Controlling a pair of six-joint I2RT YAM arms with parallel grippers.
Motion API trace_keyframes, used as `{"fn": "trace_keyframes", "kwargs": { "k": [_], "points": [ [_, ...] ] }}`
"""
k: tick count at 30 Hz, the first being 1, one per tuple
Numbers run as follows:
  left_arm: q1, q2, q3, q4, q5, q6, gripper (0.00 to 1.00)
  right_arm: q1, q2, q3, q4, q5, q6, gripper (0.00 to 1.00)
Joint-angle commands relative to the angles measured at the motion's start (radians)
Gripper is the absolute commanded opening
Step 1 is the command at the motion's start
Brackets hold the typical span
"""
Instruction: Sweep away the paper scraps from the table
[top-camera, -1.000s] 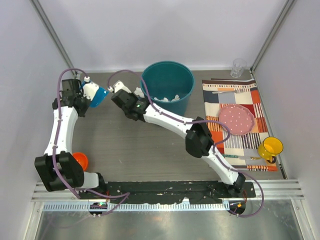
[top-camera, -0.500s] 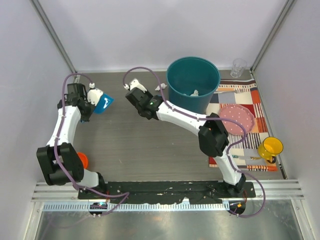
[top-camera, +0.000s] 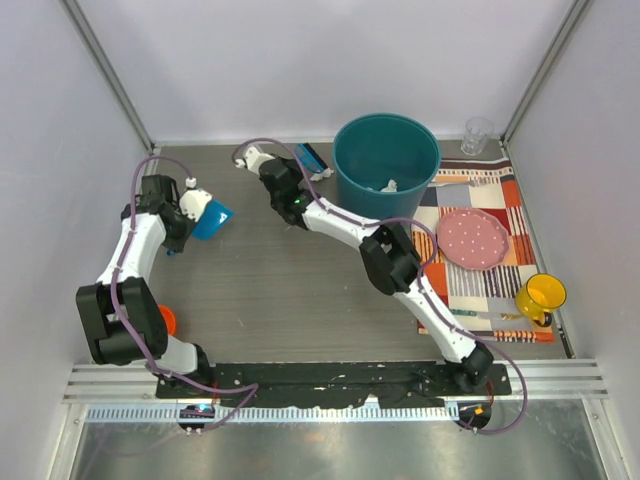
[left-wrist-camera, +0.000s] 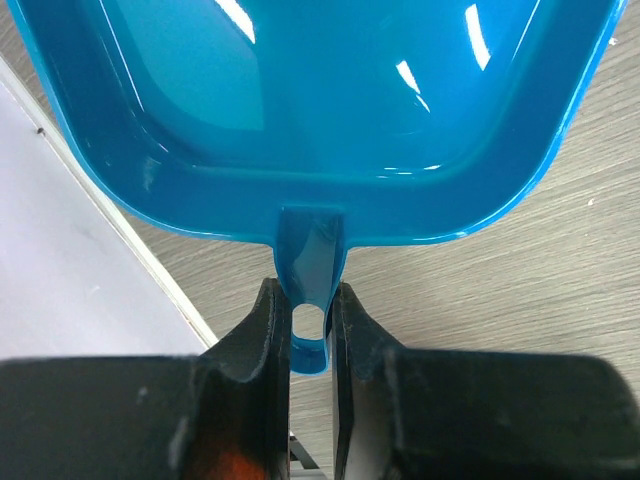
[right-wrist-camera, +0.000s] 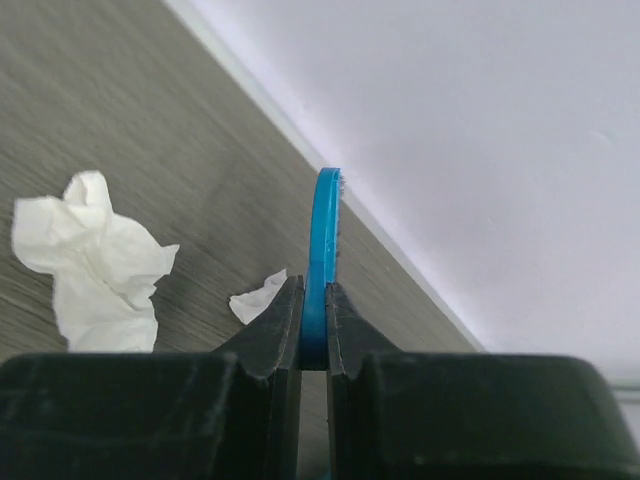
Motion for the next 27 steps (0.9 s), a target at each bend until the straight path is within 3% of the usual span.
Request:
{"fn": "trace_keyframes", "kwargs": {
  "k": [1,3,5,7,10,11,17,22,27],
  "points": [
    [0.001,-0.011,0.006,0.012,0.008,0.014,0.0,-0.084,-0.012,0.022,0.076,-0.175,-0.096,0.01],
    [0.001,-0.007,0.009,0.008,0.008,0.009,0.0,-0.099,-0.012,0.021,0.035,-0.232,-0.144,0.01],
    [0.001,-0.008,0.01,0.005,0.018,0.008,0.0,-0.101,-0.044,0.016,-0.135,-0.33,-0.13,0.01],
    [0.001,-0.004,0.015,0.005,0.029,-0.003,0.0,-0.09,-0.086,-0.01,-0.311,-0.563,-0.042,0.01],
    [0.001,0.001,0.024,0.0,0.043,-0.014,0.0,-0.038,-0.221,-0.232,-0.278,-0.69,-0.015,0.01],
    [0.001,0.0,0.023,0.0,0.046,-0.014,0.0,-0.018,-0.294,-0.361,-0.261,-0.694,-0.027,0.01],
    [0.0,-0.011,0.013,-0.003,0.043,0.012,0.0,0.151,-0.504,-0.583,-0.333,-0.615,-0.003,0.01],
    [0.001,-0.014,0.013,-0.002,0.054,0.011,0.0,0.221,-0.678,-0.599,-0.43,-0.561,0.071,0.01],
    [0.001,0.003,0.018,-0.011,0.046,0.011,0.0,0.217,-0.674,-0.518,-0.383,-0.379,-0.031,0.01]
  ]
}}
